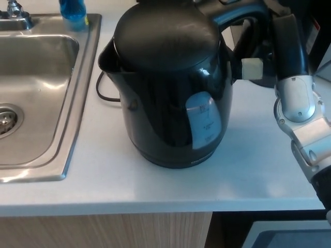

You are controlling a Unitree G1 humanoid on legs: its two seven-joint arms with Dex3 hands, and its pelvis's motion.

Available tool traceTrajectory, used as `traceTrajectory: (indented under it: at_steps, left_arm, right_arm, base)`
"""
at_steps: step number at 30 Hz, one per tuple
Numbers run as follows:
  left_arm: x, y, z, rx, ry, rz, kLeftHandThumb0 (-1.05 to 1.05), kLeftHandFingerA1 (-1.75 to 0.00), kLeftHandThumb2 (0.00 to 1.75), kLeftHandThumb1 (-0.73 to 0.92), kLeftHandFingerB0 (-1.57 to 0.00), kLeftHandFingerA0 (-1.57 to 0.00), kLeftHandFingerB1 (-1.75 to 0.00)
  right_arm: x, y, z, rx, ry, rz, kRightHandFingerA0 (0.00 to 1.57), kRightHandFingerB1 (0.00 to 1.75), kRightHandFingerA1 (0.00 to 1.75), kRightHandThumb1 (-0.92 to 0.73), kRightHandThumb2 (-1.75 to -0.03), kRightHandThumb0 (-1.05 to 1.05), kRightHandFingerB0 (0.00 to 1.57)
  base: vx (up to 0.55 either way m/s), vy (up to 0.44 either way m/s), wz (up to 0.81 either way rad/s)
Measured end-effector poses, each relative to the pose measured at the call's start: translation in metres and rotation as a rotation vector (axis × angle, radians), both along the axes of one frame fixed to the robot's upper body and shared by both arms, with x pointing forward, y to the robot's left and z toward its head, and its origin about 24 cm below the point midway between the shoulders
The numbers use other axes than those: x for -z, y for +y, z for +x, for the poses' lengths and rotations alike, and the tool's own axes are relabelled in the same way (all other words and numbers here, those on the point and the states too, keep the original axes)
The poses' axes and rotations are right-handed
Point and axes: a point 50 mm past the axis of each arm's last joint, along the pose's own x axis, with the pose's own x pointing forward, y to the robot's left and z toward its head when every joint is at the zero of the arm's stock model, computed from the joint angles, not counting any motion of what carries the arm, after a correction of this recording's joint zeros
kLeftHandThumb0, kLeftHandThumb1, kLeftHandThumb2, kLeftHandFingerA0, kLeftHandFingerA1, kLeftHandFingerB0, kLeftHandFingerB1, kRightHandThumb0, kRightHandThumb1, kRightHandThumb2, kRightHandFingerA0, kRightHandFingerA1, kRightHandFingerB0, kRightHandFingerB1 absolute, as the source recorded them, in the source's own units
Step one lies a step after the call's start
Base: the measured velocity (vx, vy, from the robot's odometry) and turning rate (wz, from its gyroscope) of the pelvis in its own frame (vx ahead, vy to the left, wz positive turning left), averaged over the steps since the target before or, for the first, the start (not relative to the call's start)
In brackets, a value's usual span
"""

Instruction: Pick up a kettle using the right hand on left side of the counter and then walk right towards the kettl base and turn on the kettle

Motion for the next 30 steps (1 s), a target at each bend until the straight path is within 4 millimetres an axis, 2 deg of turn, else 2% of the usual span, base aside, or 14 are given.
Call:
traceTrajectory:
  at_steps: [3,5,6,7,10,11,12,14,16,18,20,23,24,30]
  left_arm:
    - [0.0,0.0,0.0,0.001,-0.001,-0.001,0.32,-1.03,1.23,0.56,-0.84,-0.95,-0.94]
    - [0.0,0.0,0.0,0.001,-0.001,-0.001,0.35,-1.01,1.23,0.55,-0.83,-0.94,-0.93]
    - [0.0,0.0,0.0,0.001,-0.001,-0.001,0.35,-1.01,1.23,0.55,-0.83,-0.94,-0.93]
    - [0.0,0.0,0.0,0.001,-0.001,-0.001,0.34,-0.99,1.23,0.55,-0.83,-0.92,-0.92]
    - [0.0,0.0,0.0,0.003,-0.001,-0.001,0.34,-0.99,1.23,0.55,-0.83,-0.92,-0.92]
    - [0.0,0.0,0.001,0.004,-0.001,-0.002,0.35,-1.0,1.23,0.55,-0.82,-0.92,-0.92]
    - [0.0,0.0,0.001,0.005,-0.001,-0.002,0.35,-1.0,1.23,0.55,-0.82,-0.92,-0.92]
    - [0.0,0.0,0.001,0.008,-0.002,-0.002,0.34,-1.0,1.22,0.55,-0.82,-0.92,-0.91]
    - [0.0,0.0,0.002,0.01,-0.005,-0.001,0.35,-1.0,1.23,0.56,-0.83,-0.92,-0.92]
    - [0.0,0.0,0.002,0.011,-0.007,0.0,0.35,-1.0,1.23,0.56,-0.83,-0.92,-0.92]
    - [0.0,0.0,0.003,0.012,-0.007,0.0,0.35,-1.01,1.21,0.56,-0.81,-0.94,-0.91]
    - [0.0,0.0,0.003,0.012,-0.007,0.0,0.36,-1.01,1.21,0.55,-0.82,-0.95,-0.92]
    - [0.0,0.0,0.003,0.012,-0.008,0.0,0.36,-1.01,1.23,0.56,-0.84,-0.95,-0.93]
    - [0.0,-0.001,0.003,0.013,-0.007,-0.001,0.3,-1.0,1.19,0.55,-0.82,-0.93,-0.91]
  right_arm:
    - [0.0,0.0,0.002,0.004,0.009,-0.004,0.83,1.42,1.74,-0.56,-1.09,-0.2,0.74]
    - [0.0,0.0,0.003,0.004,0.011,-0.006,0.89,0.94,1.37,-0.59,-1.07,-0.24,0.87]
    - [-0.001,0.002,0.004,0.001,0.011,-0.009,0.89,0.94,1.37,-0.59,-1.07,-0.24,0.87]
    - [-0.002,0.003,0.004,-0.002,0.012,-0.013,0.87,1.36,1.67,-0.62,-1.06,-0.26,0.8]
    - [-0.005,0.007,0.006,-0.012,0.016,-0.031,0.87,1.36,1.67,-0.62,-1.06,-0.26,0.8]
    - [-0.006,0.008,0.007,-0.015,0.017,-0.037,0.74,1.22,1.62,-0.76,-0.82,-0.36,0.67]
    - [-0.007,0.009,0.008,-0.018,0.021,-0.044,0.74,1.22,1.62,-0.76,-0.82,-0.36,0.67]
    - [-0.01,0.012,0.01,-0.025,0.03,-0.066,0.6,0.62,0.83,-0.82,-0.72,-0.36,0.61]
    - [-0.013,0.016,0.012,-0.034,0.041,-0.093,0.51,0.52,0.65,-0.86,-0.68,-0.39,0.54]
    - [-0.015,0.019,0.015,-0.039,0.061,-0.122,0.51,0.52,0.65,-0.86,-0.68,-0.39,0.54]
    - [-0.016,0.022,0.018,-0.041,0.081,-0.152,0.64,0.62,0.92,-0.87,-0.7,-0.39,0.53]
    - [-0.02,0.027,0.022,-0.046,0.106,-0.206,0.63,0.57,0.89,-0.89,-0.67,-0.4,0.49]
    - [-0.022,0.029,0.023,-0.047,0.114,-0.225,0.71,0.69,1.55,-0.78,-0.69,-0.36,0.51]
    - [-0.031,0.039,0.032,-0.053,0.175,-0.331,0.72,0.77,1.61,-0.71,-0.65,-0.31,0.48]
  base:
    - [0.0,0.0,0.0]
    - [0.0,0.0,0.0]
    - [0.0,0.0,0.0]
    - [0.0,0.0,0.0]
    - [0.0,0.0,0.0]
    - [0.0,0.0,0.0]
    - [0.0,0.0,0.0]
    - [0.0,0.0,0.0]
    - [0.0,0.0,0.0]
    - [0.0,0.0,0.0]
    - [0.0,0.0,0.0]
    - [0.0,0.0,0.0]
    - [0.0,0.0,0.0]
    - [0.0,0.0,0.0]
